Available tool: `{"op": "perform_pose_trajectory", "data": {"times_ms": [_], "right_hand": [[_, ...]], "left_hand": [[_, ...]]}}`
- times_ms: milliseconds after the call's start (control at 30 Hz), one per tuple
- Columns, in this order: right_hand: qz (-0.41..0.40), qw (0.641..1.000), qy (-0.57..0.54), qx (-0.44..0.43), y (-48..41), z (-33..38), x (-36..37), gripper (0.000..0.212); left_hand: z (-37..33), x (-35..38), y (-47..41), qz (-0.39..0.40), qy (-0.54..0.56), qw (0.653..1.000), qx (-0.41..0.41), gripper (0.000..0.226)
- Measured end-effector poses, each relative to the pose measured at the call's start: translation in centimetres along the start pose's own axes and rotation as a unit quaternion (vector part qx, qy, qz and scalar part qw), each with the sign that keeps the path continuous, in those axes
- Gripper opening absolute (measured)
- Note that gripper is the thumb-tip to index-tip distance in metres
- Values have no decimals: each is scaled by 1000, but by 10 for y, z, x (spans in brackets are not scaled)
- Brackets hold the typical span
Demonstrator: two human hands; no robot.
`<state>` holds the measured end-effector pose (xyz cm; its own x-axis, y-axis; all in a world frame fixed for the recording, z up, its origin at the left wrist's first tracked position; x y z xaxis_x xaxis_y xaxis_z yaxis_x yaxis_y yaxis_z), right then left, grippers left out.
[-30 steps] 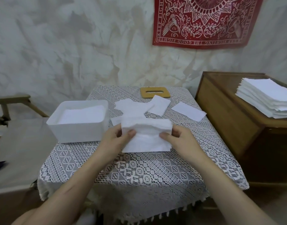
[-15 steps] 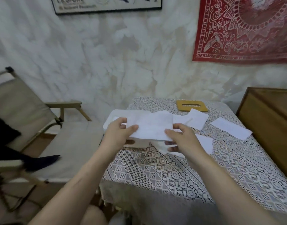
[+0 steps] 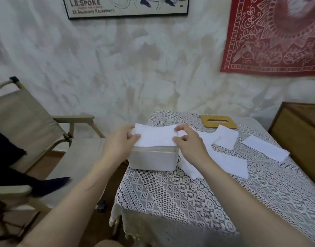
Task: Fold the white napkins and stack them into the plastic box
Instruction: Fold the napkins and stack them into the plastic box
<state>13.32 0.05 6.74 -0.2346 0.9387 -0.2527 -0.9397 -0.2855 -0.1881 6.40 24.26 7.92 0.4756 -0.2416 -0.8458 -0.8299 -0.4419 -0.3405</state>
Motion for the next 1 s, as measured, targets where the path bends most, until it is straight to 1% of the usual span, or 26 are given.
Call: {"op": "perform_pose_trajectory", "data": {"times_ms": [67,200,333,400,533,667,767,833,1000], "right_hand": [[8,999,50,-4,-3,1,6,16],[24,989,146,-18,-5,4,15,21],[29,975,213,-50,-3,5,21,25],[21,968,239,-69,-1,8,22,27],[15,969,231,-83,9,7,19,24],[8,974,208,-87,19,4,8,22],[5,976,199,-90,27,1,-6,20],[5,974,208,-90,34,-3,-17,18],[10,969,235,-77,49,-20,-46,13]], "left_hand": [[1,-1,-1,-6,5,1000,7,43],[-4,0,-6,1,-30,999,27,46],[-7,3,-2,4,-75,997,32,41],[-4,6,3,-10,-69,997,32,38],[-2,2,13,-40,-58,997,31,29],[-19,-6,35,-64,-59,995,41,18],[-44,-2,53,-43,-24,997,51,11],[-65,5,67,-24,-15,997,66,10],[-115,31,98,-2,-24,992,127,20]]}}
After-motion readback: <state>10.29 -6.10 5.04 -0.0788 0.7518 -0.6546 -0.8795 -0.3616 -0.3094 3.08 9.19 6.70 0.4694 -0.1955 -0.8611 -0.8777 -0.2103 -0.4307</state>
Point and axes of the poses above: each hand's wrist, its own y-axis away from the middle knuckle, its own x-axis out of the palm, z = x × y, the point moved 9 cm from there along -y, towards the middle knuckle, and after that the axes turned 14 degrees about -y, right-handed, at the moved point
